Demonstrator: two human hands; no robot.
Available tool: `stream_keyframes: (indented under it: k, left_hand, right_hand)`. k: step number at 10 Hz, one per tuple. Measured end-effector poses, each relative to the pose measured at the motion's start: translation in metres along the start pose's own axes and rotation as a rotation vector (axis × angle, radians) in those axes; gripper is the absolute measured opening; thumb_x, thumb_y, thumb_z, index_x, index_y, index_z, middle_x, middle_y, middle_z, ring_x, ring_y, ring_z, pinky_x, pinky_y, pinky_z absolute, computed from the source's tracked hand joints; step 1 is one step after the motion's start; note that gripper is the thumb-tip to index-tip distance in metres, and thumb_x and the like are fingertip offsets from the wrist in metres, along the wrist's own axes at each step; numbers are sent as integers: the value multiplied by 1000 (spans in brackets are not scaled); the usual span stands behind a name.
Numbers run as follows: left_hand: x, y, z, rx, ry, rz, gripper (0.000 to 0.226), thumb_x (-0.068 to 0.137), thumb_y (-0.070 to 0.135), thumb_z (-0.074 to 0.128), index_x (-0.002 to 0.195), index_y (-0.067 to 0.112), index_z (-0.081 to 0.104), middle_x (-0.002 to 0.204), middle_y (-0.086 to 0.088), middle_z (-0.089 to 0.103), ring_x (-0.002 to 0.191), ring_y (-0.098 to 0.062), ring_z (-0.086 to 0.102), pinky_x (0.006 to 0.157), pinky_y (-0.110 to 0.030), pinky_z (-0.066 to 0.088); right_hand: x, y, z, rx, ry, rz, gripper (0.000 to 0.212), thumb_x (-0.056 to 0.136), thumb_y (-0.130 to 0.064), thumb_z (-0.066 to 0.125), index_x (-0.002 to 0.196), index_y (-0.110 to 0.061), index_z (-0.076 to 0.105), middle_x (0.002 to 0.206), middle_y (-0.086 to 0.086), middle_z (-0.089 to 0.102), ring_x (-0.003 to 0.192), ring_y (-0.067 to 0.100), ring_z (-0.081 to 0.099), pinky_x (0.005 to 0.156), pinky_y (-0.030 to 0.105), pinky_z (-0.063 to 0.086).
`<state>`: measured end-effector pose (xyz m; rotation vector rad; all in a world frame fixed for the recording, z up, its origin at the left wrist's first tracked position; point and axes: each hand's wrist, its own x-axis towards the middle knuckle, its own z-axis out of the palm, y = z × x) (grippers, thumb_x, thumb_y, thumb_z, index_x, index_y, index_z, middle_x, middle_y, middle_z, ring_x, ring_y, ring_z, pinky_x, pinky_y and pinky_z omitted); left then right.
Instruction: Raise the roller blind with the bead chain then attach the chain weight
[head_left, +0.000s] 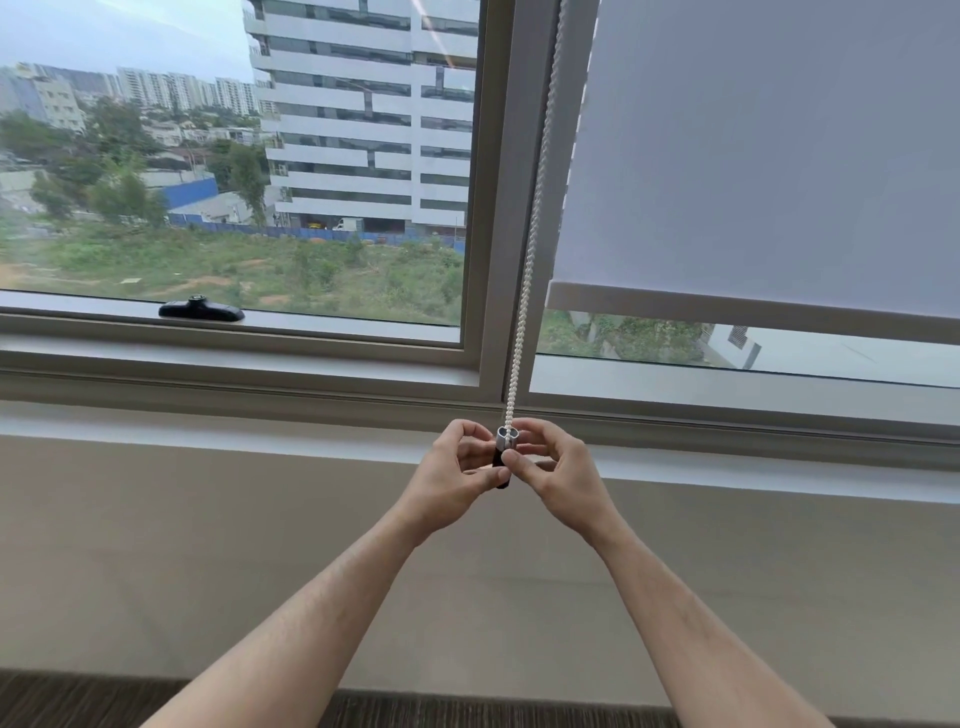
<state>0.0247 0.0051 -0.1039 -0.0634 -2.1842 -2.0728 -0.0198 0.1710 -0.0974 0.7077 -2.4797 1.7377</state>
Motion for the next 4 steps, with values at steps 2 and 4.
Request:
stream_keyframes:
  k: [2, 4]
  left_hand:
    - [-6, -3, -13, 74, 46, -5, 41, 79, 18, 78, 112, 18, 53, 118, -4, 65, 111, -11, 64, 96, -31, 53]
    - [-20, -2, -30, 206, 88, 37, 37, 82, 20, 76, 112, 17, 56, 120, 0, 64, 120, -11, 59, 94, -23, 50]
  right_hand:
    - [-8, 2, 13, -81, 133, -46, 48, 87, -31, 72, 131, -23, 56, 116, -10, 67, 108, 4, 63, 83, 27, 55]
    - [-21, 4, 31, -264, 328, -117, 51, 89, -31, 69, 134, -16, 52, 128, -1, 61, 116, 13, 56, 98, 27, 43]
